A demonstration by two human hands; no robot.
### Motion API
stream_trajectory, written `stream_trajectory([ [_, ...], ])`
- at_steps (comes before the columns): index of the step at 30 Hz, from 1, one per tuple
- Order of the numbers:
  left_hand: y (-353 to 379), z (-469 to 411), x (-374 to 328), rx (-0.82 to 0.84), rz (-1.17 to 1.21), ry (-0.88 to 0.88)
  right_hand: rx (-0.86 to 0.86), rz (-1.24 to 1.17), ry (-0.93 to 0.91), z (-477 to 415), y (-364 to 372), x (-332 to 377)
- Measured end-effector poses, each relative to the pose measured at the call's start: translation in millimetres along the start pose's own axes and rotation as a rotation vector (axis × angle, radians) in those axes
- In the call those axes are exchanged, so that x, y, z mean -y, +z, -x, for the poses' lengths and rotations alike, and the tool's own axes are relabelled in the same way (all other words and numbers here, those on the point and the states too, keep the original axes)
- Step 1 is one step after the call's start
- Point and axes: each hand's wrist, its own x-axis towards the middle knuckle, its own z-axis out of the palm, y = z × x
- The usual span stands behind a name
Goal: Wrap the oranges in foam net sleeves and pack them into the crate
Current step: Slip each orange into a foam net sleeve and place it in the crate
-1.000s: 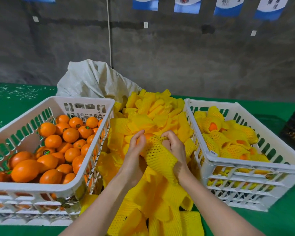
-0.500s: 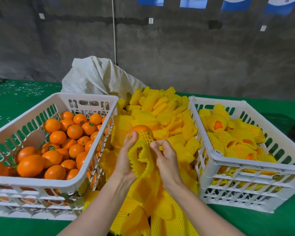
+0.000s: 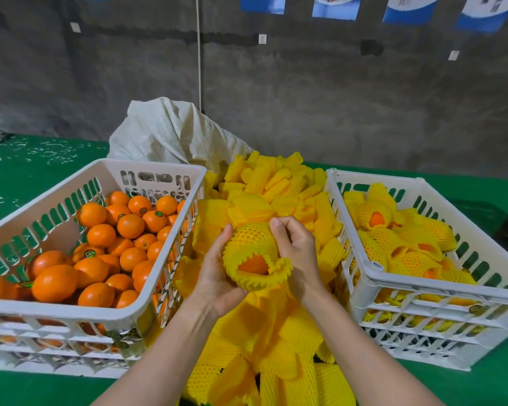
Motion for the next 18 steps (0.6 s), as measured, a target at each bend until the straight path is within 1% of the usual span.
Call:
stream_trajectory([
  [3,2,1,-1,-0.019,-0.027,0.002,-0.005,-0.077,0.058,-4,-2,-2],
  [7,6,-4,4,-0.131,-0.117,0.110,0.008,-0.115,0.144,0,2,-8],
  [9,5,-6,4,-0.178,-0.192,0.174,0.038,-0.175,0.241,3,1,-7],
  [11,4,-7,2,-0.207,-0.299,0.203,0.119,-0.188,0.358,4,-4,-2],
  [14,2,-9,3,-0.255,-0.420,0.252,0.259,-0.148,0.410,9,-5,-3],
  [16,3,-11,3,-0.320,-0.524,0.297,0.227,-0.191,0.444,13,0,-2],
  [18,3,-14,1,-0.397,-0.715,0.376,0.150,-0.262,0.529,11,7,-2],
])
